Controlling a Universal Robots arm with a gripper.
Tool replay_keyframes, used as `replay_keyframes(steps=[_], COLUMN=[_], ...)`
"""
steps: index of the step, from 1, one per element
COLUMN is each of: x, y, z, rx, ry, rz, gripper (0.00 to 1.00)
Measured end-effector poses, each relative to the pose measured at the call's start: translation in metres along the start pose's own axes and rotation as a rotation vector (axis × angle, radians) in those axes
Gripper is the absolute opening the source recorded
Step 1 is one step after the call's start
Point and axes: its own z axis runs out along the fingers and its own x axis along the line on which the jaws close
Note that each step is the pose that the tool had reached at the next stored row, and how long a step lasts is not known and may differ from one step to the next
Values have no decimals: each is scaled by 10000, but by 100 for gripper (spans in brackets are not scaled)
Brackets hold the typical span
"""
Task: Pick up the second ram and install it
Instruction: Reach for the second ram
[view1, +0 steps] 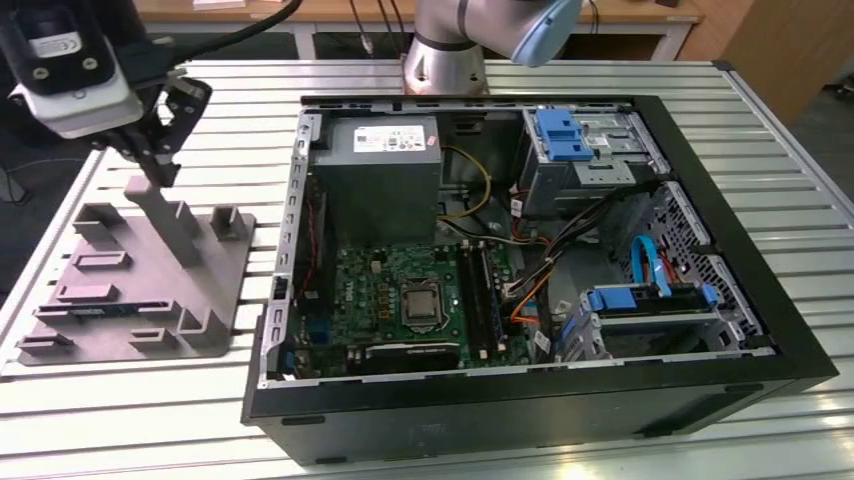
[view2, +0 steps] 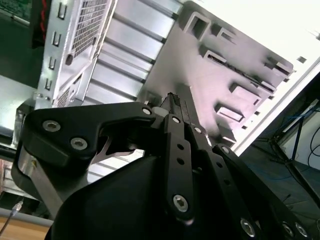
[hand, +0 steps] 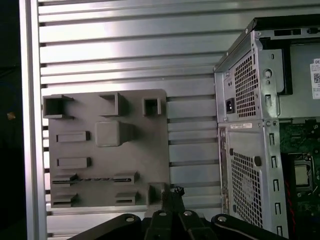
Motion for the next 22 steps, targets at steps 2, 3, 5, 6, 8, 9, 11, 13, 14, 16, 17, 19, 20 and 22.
replay_keyframes(steps=[2, 3, 5, 6, 8, 9, 11, 13, 14, 16, 17, 19, 20, 22], x=[50, 74, 123, 149, 205, 233, 291, 342, 362, 405, 427, 466, 483, 515], y=[-47, -69, -109, -128, -159, -174, -205, -227, -235, -252, -260, -276, -283, -297], z=[25, 37, 59, 69, 82, 90, 106, 139, 157, 196, 214, 250, 267, 304], rx=[-8, -18, -39, -56, -122, -157, -214, -217, -217, -218, -217, -217, -217, -218], ry=[0, 0, 2, 3, 10, 12, 17, 16, 17, 16, 16, 17, 16, 16], rz=[0, -1, -1, -2, -3, -3, -5, -5, -5, -4, -5, -4, -5, -5], gripper=[10, 10, 10, 10, 10, 10, 10, 10, 10, 10, 10, 10, 10, 10])
